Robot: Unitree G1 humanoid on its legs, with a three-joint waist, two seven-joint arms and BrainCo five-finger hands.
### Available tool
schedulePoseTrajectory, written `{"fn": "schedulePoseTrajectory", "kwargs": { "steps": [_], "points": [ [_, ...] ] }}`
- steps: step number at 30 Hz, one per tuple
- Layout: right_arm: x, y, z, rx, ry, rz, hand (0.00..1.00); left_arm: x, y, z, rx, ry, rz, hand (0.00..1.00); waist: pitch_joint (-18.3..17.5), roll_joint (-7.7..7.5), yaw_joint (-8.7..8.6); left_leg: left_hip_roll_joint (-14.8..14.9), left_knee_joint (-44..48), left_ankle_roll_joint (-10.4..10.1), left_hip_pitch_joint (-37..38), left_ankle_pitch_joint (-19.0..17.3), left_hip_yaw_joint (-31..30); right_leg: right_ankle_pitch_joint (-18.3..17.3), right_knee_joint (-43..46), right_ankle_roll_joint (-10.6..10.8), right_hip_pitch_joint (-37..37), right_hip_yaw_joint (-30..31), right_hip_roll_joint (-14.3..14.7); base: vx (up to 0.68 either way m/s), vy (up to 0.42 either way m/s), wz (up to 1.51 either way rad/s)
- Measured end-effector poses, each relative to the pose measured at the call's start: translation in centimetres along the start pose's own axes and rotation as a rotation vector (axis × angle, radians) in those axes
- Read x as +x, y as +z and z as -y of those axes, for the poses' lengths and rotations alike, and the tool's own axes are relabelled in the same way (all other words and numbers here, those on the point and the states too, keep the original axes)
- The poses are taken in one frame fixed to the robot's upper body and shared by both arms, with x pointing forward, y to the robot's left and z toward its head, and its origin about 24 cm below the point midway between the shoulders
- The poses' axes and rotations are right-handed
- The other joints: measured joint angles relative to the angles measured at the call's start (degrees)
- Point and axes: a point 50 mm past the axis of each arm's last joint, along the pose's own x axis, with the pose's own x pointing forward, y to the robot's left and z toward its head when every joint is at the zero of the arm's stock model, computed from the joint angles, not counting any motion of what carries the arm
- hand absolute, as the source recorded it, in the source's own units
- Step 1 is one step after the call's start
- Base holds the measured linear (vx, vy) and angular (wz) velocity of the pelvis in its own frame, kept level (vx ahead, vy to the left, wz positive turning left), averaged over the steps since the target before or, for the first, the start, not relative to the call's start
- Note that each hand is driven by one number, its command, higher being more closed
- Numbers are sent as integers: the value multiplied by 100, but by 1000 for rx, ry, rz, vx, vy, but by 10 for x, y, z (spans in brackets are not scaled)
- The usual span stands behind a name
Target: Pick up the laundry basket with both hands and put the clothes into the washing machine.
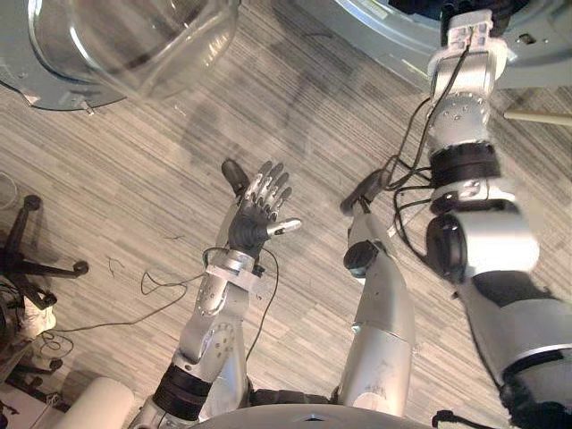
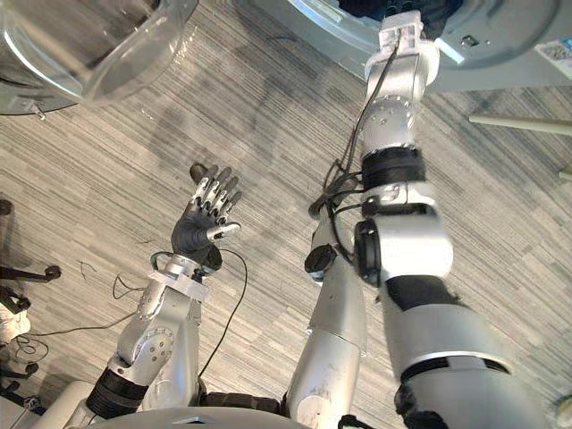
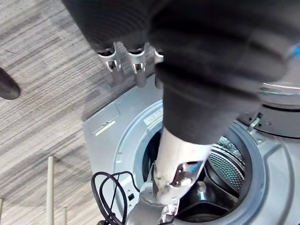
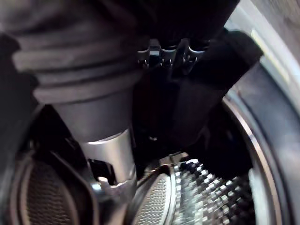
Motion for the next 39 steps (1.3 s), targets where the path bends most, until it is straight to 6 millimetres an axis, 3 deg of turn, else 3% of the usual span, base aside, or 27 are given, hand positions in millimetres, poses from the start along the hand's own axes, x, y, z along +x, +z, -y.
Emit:
{"fn": "schedulePoseTrajectory", "kwargs": {
  "steps": [3,6,11,14,17,19,20,22,23,24,27,29,33,35,37,39],
  "points": [
    [-13,9,11,194,-35,94,0,2,-2,0,1,2,-4,0,-11,12,18,-163,-339,-87,234,105,-122,-241,285,63,101,-88,-169,-51,-22,24],
    [-24,16,21,282,-58,168,0,2,-6,-2,2,9,-22,0,-53,19,56,-257,-528,-156,331,192,-220,-407,492,84,167,-167,-290,-44,-21,30],
    [-42,24,50,276,-68,211,0,1,-12,-6,5,16,-44,0,-54,18,174,-317,-597,-181,465,211,-293,-533,634,109,300,-222,-378,-39,-37,13],
    [-60,20,74,239,-99,188,0,1,-11,-8,6,19,-39,0,-54,18,146,-310,-588,-173,470,204,-296,-534,603,110,337,-258,-367,-31,-47,0],
    [-94,10,122,129,-221,97,0,3,-5,-15,4,57,-7,0,-56,13,119,-213,-392,-105,472,113,-339,-524,502,109,501,-328,-280,-27,-47,-5],
    [-134,-1,170,20,-365,-32,0,2,-2,-25,13,96,2,0,-68,-4,50,-90,-28,-127,472,-126,-378,-525,444,111,681,-337,-211,-34,-60,-11],
    [-145,-3,181,-10,-404,-70,0,1,-1,-27,15,105,5,0,-70,-4,24,-54,77,-115,472,-193,-381,-526,434,112,723,-332,-195,-56,-74,-17],
    [-194,-9,218,-72,-530,-211,0,0,1,-37,31,144,13,0,-87,-36,-23,90,508,-131,461,-463,-381,-543,444,134,828,-274,-151,-62,-66,-20],
    [-196,-9,219,-74,-534,-214,0,0,1,-37,31,145,14,0,-87,-37,-26,93,517,-130,461,-470,-381,-544,445,136,833,-273,-150,-65,-60,-23],
    [-233,-10,240,-100,-620,-306,0,-2,4,-43,40,176,27,0,-113,-66,-62,220,868,-143,437,-687,-396,-620,485,211,907,-210,-115,-53,-47,-18],
    [-282,-6,260,-140,-719,-437,0,-8,12,-57,80,243,51,0,-265,-154,-120,387,1308,-118,360,-983,-444,-670,535,255,976,-151,-62,-69,-52,-19],
    [-298,-4,267,-163,-751,-489,0,-11,20,-68,148,299,71,0,-307,-192,-157,441,1481,-125,404,-1083,-507,-704,542,262,1107,-158,-41,-45,-27,-6],
    [-323,-7,276,-262,-786,-629,0,-29,35,-106,276,501,88,0,-530,-423,-138,588,1740,-249,730,-1265,-550,-652,191,245,1615,-149,189,-10,-10,-15],
    [-337,-5,281,-318,-805,-693,0,-38,32,-117,292,555,61,0,-624,-491,-134,593,1778,-262,1040,-1384,-504,-549,-105,266,1985,-133,279,25,22,-23],
    [-365,5,290,-408,-871,-780,0,-57,17,-131,306,641,-25,0,-964,-590,-134,616,2050,-263,1583,-1840,-251,-307,-650,269,2614,-2,355,69,107,-47],
    [-376,12,293,-451,-899,-809,0,-67,8,-138,298,685,-69,0,-1180,-623,-139,618,2175,-261,1800,-2053,-88,-165,-920,57,2824,39,422,52,118,-56]
  ]
}}
